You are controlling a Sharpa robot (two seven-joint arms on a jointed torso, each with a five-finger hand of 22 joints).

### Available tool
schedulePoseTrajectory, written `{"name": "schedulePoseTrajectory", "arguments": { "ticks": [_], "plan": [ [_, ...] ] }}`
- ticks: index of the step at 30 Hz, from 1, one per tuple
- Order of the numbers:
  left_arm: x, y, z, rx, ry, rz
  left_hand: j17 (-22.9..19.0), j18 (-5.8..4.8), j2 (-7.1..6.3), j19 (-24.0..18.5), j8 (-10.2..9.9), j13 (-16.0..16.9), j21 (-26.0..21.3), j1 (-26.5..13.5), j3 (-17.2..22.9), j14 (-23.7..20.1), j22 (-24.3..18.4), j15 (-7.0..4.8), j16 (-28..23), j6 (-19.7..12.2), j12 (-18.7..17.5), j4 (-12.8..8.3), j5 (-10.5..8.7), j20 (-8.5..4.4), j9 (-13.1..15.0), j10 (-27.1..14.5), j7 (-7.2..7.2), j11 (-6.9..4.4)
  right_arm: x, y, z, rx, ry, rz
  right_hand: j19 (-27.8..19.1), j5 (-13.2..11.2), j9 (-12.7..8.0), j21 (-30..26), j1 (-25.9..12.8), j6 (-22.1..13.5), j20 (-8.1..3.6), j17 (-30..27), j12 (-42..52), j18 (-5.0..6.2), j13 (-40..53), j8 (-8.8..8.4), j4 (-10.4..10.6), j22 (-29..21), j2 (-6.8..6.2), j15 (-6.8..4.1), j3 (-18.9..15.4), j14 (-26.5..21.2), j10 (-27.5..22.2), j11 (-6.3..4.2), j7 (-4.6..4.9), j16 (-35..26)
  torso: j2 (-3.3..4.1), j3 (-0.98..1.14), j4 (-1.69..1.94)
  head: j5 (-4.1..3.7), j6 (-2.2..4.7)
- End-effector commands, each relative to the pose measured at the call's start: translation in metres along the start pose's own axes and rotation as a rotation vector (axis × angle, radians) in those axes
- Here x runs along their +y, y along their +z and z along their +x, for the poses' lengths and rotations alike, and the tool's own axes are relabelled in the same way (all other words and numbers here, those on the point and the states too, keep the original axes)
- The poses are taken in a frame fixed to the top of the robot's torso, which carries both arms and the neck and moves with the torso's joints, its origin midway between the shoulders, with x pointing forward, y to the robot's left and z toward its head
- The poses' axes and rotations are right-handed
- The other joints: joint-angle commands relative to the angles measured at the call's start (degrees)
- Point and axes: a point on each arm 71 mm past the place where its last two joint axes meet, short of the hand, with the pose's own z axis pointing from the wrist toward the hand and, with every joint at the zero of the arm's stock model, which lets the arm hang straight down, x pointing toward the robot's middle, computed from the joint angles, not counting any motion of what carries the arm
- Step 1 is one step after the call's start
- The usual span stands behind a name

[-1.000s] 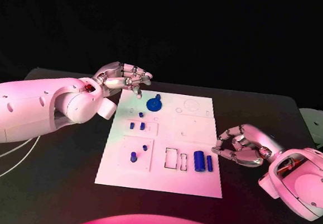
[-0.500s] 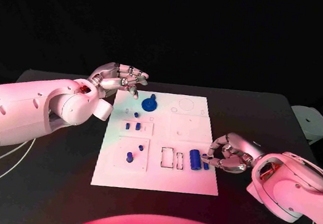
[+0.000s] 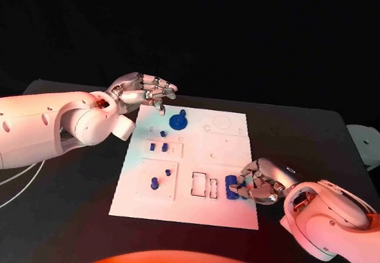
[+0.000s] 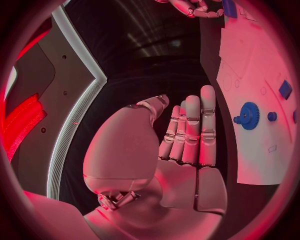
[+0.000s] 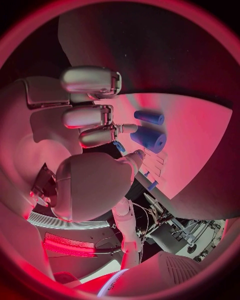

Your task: Assemble the parts on the task board

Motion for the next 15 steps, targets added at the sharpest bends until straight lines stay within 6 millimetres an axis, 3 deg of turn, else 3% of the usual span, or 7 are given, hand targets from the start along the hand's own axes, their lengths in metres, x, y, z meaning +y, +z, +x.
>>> {"name": "schedulePoseTrajectory", "arguments": {
  "ticks": [1,15],
  "plan": [
    [-0.001,0.0,0.002,0.018,-0.016,0.009,-0.06,0.37,0.03,0.18,0.19,0.06,-0.24,0.17,0.14,-0.55,-0.07,-0.02,0.07,-0.42,0.34,0.11,0.15,0.25,0.08,-0.28,-0.16,-0.03,0.0,0.002,0.002,-0.005,-0.031,0.006,2.96,0.28,0.04,0.24,-0.21,-0.21,0.5,9.23,-0.16,-1.16,3.03,-0.25,-0.12,5.86,-0.3,0.45,-0.34,4.83,-0.29,0.14,-0.03,0.33,-0.02,0.04,-0.11,0.17,-0.02],
    [-0.001,0.0,0.003,0.022,-0.017,0.008,-0.06,0.36,0.03,0.19,0.2,0.07,-0.27,0.13,0.14,-0.57,-0.09,-0.01,0.09,-0.46,0.38,0.13,0.16,0.26,0.09,-0.35,-0.15,-0.02,0.004,0.014,0.015,0.021,-0.099,0.011,2.96,-0.04,0.12,0.35,-0.56,-0.07,0.56,9.35,-0.28,-1.19,3.03,-0.37,0.17,6.0,-0.62,0.49,-1.5,4.84,-0.37,0.17,-0.02,0.38,0.03,-0.01,0.06,0.3,-0.05]
  ]
}}
